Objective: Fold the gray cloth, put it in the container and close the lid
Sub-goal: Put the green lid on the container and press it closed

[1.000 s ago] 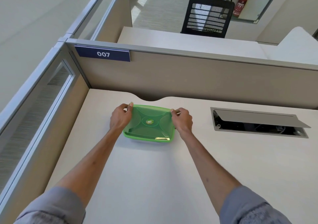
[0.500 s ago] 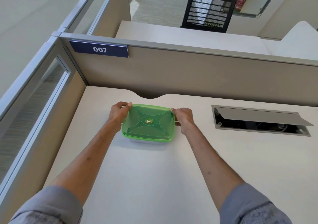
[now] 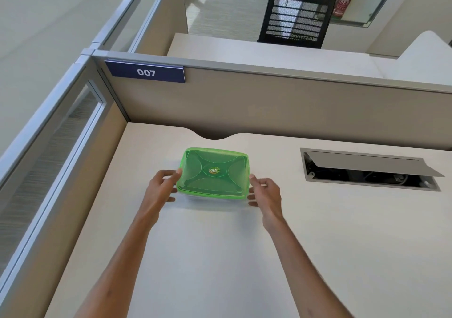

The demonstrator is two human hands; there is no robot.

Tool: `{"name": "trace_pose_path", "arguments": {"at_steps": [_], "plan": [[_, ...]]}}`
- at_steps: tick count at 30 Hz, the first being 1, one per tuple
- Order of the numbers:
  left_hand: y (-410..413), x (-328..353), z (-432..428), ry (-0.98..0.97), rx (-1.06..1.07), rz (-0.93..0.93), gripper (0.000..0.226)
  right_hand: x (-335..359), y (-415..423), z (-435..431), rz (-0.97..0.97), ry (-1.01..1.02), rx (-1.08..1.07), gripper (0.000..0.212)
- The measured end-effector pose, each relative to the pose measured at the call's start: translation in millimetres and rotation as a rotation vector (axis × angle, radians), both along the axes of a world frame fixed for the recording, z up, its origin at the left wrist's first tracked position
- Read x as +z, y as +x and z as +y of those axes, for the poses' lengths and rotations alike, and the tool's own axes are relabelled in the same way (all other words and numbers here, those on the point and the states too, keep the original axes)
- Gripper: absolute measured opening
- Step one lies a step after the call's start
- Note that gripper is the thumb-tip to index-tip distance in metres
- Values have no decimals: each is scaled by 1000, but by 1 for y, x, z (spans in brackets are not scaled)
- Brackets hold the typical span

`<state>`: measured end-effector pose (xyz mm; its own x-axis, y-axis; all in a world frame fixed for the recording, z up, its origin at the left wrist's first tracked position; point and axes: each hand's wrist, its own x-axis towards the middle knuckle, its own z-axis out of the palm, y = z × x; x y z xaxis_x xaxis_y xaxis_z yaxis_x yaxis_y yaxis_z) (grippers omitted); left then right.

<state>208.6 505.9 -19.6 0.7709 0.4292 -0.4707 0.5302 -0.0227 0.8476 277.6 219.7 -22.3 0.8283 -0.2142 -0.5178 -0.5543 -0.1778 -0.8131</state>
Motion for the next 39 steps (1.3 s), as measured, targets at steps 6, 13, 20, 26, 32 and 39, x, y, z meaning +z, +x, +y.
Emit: {"name": "trace_pose_path", "arguments": {"at_steps": [6, 13, 20, 26, 32, 39], "plan": [[-25, 3, -11, -55, -96, -6, 42, -1, -28, 4, 28, 107, 66, 35], [-26, 7, -26, -117, 36, -86, 43, 7, -25, 2, 72, 215, 64, 24], [-26, 7, -33, -154, 103, -103, 38, 9, -24, 5, 80, 224, 41, 24], [-28, 3, -26, -145, 48, -77, 40, 12, -22, -3, 78, 247, 49, 23], [-22, 6, -31, -36, -46, -23, 32, 20, -11, -20, 69, 207, 110, 16], [-16, 13, -38, 521, -162, 4, 35, 25, -12, -24, -83, -293, 303, 29]]}}
